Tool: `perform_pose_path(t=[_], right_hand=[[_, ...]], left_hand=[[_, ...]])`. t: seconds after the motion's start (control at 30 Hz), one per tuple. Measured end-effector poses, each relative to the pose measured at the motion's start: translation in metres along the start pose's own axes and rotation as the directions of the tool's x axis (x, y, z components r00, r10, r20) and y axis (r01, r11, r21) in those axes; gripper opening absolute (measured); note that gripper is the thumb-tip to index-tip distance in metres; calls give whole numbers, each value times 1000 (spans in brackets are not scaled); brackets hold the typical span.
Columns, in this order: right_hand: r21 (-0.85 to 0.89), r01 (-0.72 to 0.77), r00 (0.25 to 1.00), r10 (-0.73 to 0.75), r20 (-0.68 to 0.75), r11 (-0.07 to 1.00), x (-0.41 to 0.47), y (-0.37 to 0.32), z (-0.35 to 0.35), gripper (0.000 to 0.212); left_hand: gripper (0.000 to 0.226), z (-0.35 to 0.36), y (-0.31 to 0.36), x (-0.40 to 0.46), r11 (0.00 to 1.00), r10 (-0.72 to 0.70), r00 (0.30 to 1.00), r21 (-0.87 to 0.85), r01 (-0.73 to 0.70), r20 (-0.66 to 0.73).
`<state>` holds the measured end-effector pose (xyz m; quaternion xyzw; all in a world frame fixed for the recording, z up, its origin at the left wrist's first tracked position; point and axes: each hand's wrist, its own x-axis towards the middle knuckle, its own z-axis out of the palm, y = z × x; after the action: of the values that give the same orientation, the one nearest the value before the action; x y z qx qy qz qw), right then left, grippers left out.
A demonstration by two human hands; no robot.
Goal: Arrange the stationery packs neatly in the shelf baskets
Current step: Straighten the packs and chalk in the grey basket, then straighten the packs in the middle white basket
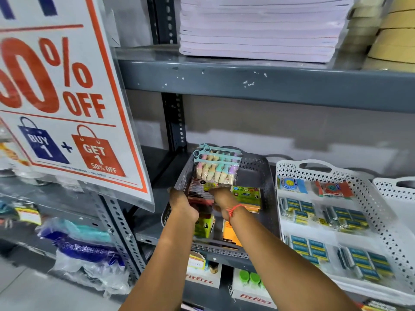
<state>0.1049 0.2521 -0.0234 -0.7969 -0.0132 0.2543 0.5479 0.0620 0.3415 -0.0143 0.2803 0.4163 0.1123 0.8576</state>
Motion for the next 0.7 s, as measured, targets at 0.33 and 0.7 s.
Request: perform_pose_path(t=[0.33,0.7], right_hand=[[60,-14,997,18,-72,998,0,-6,2,33],[182,138,720,28,-694,973,-45,34,-165,32]], left_hand=[[65,3,-6,-1,992,-21,995,125,9,93],[65,107,-113,-66,796,-64,842,537,-282,536]])
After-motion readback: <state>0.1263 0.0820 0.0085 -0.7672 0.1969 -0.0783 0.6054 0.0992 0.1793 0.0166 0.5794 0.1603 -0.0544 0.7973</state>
